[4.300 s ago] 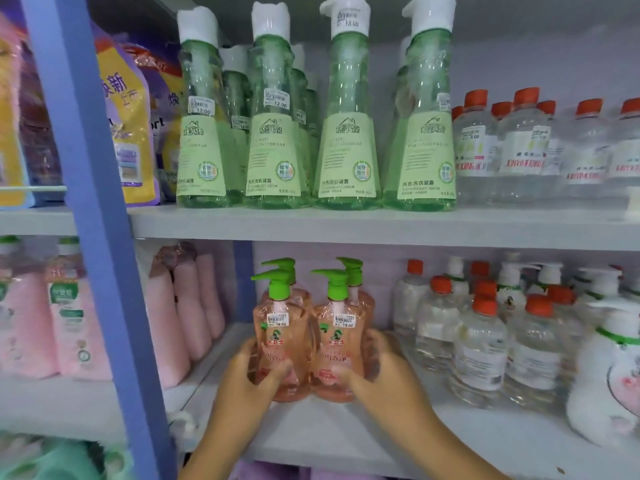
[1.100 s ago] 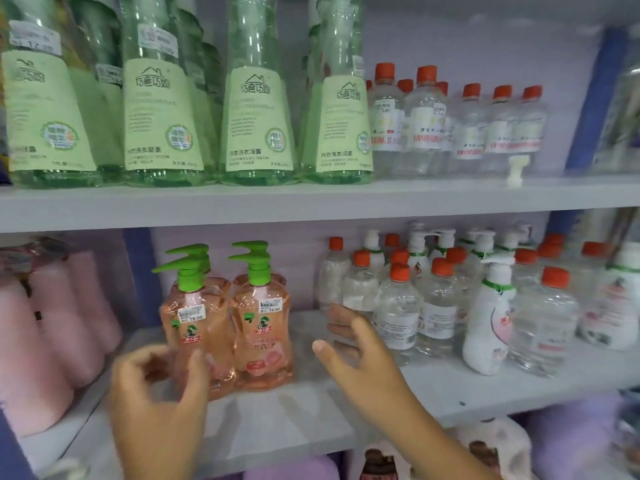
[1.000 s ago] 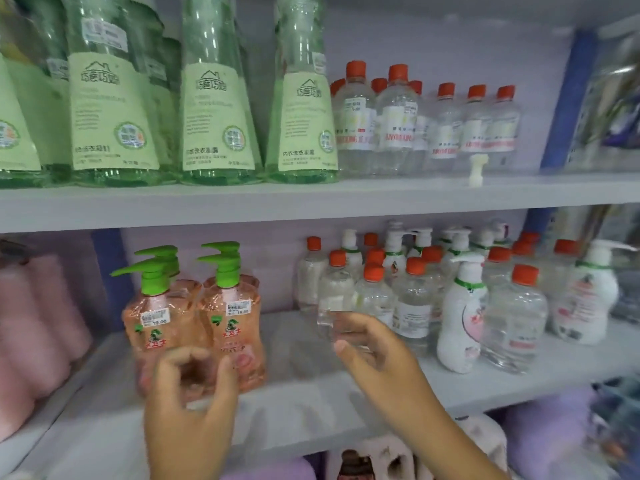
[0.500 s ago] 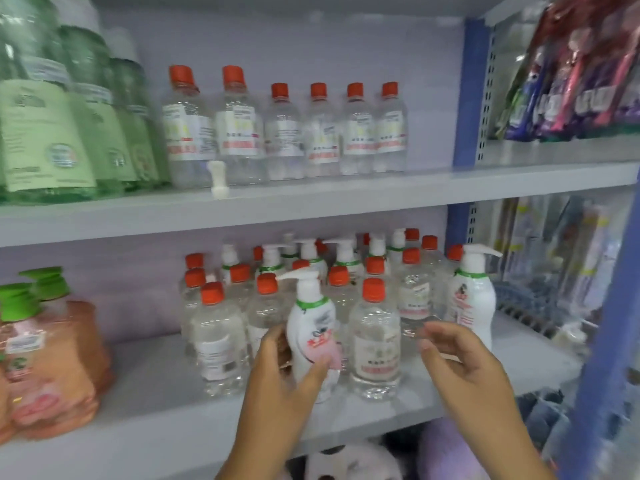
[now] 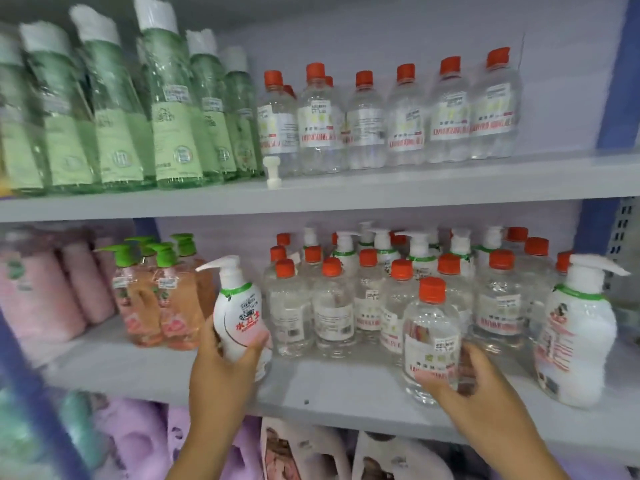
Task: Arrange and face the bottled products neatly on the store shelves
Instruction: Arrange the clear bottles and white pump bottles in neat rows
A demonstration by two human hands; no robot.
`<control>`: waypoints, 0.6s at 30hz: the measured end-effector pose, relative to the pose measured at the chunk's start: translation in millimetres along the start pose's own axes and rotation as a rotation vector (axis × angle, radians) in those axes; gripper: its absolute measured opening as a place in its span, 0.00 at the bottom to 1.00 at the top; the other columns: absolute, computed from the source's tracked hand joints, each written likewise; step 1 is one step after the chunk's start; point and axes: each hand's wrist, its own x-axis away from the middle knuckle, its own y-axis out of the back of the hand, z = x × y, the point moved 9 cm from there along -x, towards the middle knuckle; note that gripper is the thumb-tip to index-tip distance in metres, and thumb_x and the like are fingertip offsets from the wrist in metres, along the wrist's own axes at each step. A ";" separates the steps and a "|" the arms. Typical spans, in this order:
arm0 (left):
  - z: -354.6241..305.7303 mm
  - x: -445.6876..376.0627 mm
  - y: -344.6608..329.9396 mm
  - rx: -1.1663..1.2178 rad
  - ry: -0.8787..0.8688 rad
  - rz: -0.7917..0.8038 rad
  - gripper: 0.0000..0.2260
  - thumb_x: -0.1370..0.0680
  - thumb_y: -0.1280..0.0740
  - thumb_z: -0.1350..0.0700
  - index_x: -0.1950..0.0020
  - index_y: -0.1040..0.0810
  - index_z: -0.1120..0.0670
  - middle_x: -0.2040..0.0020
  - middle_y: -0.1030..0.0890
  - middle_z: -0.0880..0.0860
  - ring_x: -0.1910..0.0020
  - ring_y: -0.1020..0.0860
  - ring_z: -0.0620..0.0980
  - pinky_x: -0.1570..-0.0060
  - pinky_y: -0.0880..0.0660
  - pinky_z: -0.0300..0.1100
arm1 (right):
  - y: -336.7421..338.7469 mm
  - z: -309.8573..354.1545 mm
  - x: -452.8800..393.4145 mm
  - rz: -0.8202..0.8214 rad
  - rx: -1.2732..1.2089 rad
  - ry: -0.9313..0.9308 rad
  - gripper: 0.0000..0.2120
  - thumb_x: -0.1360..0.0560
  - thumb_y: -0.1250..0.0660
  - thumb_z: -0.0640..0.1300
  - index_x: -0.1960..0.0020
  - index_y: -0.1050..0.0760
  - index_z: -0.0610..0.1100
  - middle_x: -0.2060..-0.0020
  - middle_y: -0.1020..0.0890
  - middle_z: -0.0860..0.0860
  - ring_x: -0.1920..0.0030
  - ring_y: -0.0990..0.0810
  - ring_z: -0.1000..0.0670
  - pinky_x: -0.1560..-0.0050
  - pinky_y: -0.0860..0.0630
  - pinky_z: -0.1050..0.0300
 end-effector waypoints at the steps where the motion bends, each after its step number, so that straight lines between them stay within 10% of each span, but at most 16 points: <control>1: 7.2 -8.9 6.4 -0.033 0.007 -0.026 0.26 0.28 0.22 0.53 0.34 0.28 0.44 0.51 0.18 0.43 0.53 0.18 0.47 0.56 0.26 0.45 | -1.8 2.5 0.6 -0.002 0.009 0.007 0.33 0.36 0.21 0.62 0.35 0.31 0.63 0.43 0.20 0.65 0.46 0.21 0.62 0.44 0.23 0.52; 13: -4.7 -22.6 -11.1 -0.348 -0.202 -0.153 0.29 0.26 0.26 0.50 0.29 0.33 0.54 0.36 0.29 0.55 0.38 0.29 0.58 0.44 0.25 0.57 | -9.5 17.3 11.8 -0.060 0.062 0.018 0.32 0.35 0.24 0.66 0.37 0.37 0.70 0.44 0.21 0.66 0.49 0.24 0.67 0.48 0.26 0.58; 18: -12.6 -23.6 -69.5 0.059 -0.178 0.290 0.23 0.26 0.24 0.55 0.37 0.29 0.40 0.44 0.19 0.41 0.45 0.19 0.40 0.45 0.21 0.45 | -13.5 19.1 13.0 -0.021 0.110 -0.011 0.37 0.37 0.22 0.65 0.34 0.38 0.73 0.43 0.20 0.66 0.45 0.21 0.63 0.43 0.25 0.57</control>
